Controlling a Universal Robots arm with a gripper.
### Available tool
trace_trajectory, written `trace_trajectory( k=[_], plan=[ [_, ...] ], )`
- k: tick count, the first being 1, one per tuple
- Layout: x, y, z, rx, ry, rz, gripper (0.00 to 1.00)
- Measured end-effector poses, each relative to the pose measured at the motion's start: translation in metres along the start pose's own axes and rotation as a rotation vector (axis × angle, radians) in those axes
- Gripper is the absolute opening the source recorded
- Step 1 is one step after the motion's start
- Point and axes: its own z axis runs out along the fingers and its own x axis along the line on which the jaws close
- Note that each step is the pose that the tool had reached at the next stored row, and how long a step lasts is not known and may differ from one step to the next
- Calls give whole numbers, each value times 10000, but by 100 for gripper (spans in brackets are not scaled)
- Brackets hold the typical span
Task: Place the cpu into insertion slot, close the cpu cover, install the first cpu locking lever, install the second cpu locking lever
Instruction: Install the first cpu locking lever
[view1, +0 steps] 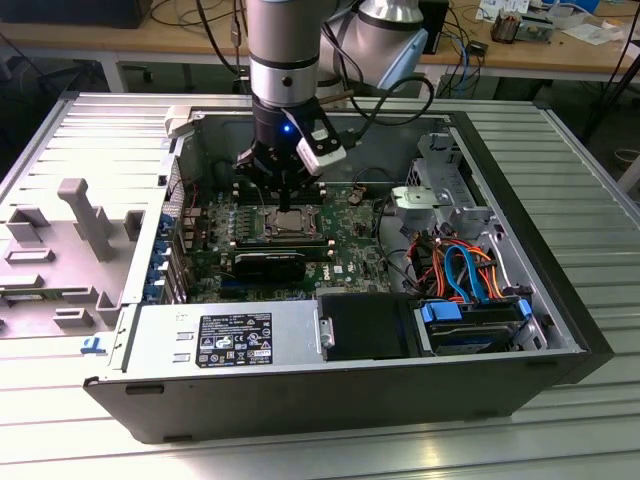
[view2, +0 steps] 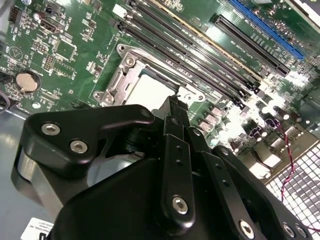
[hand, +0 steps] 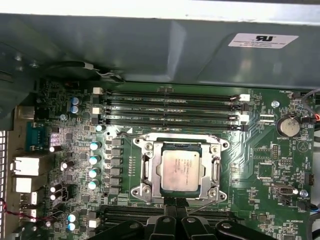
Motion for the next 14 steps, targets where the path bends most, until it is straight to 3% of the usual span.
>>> trace_trajectory(
  k=[14],
  plan=[
    [171,4,0,-1,-1,-1,11]
  ],
)
